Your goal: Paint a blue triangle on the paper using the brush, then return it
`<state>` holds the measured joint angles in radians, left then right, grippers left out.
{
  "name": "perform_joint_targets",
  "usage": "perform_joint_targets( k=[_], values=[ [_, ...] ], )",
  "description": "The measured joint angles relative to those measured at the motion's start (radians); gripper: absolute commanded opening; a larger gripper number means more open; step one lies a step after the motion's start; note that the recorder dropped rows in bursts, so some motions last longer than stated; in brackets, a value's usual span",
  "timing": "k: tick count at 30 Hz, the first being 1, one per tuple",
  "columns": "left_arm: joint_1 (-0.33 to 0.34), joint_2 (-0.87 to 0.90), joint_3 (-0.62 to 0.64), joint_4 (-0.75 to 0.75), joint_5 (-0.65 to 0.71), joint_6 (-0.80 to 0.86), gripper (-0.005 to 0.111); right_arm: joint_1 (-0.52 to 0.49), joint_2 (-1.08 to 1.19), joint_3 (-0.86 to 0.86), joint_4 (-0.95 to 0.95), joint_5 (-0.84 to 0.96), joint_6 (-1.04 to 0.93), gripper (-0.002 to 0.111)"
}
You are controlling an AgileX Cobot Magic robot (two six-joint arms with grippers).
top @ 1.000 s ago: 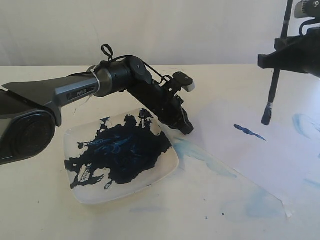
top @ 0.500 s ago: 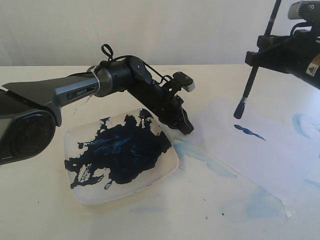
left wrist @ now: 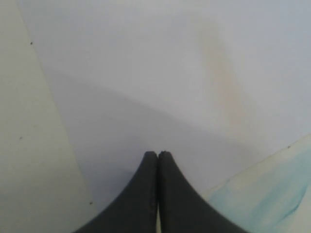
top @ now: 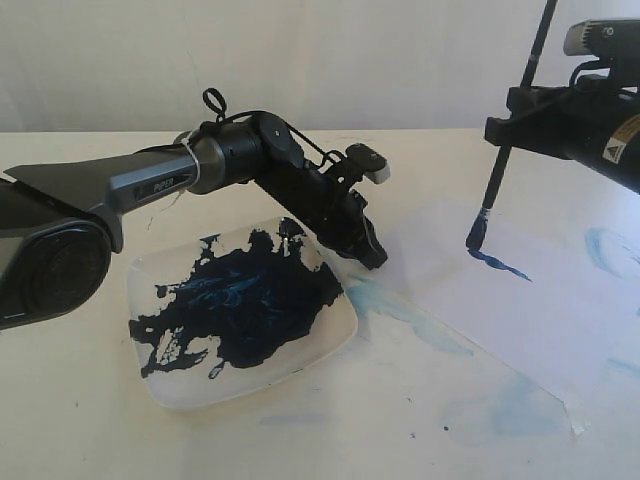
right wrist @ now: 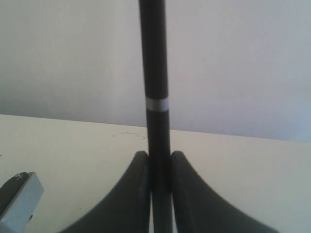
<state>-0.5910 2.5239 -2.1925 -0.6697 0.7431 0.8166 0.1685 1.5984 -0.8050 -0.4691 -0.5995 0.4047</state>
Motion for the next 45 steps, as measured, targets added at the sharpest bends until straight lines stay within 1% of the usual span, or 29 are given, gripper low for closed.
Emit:
perform_joint_targets(
  k=[31, 42, 45],
  values=[
    [0.0, 0.0, 0.0, 0.0, 0.002, 0.0, 0.0, 0.0, 0.001, 0.0, -0.003, 0.082, -0.066, 0.0],
    [0.0, 0.0, 0.0, 0.0, 0.002, 0.0, 0.0, 0.0, -0.003, 0.0, -0.003, 0.122, -0.078, 0.0],
    [0.0, 0.0, 0.0, 0.0, 0.002, 0.0, 0.0, 0.0, -0.029, 0.0, -0.003, 0.163, -0.084, 0.0]
  ],
)
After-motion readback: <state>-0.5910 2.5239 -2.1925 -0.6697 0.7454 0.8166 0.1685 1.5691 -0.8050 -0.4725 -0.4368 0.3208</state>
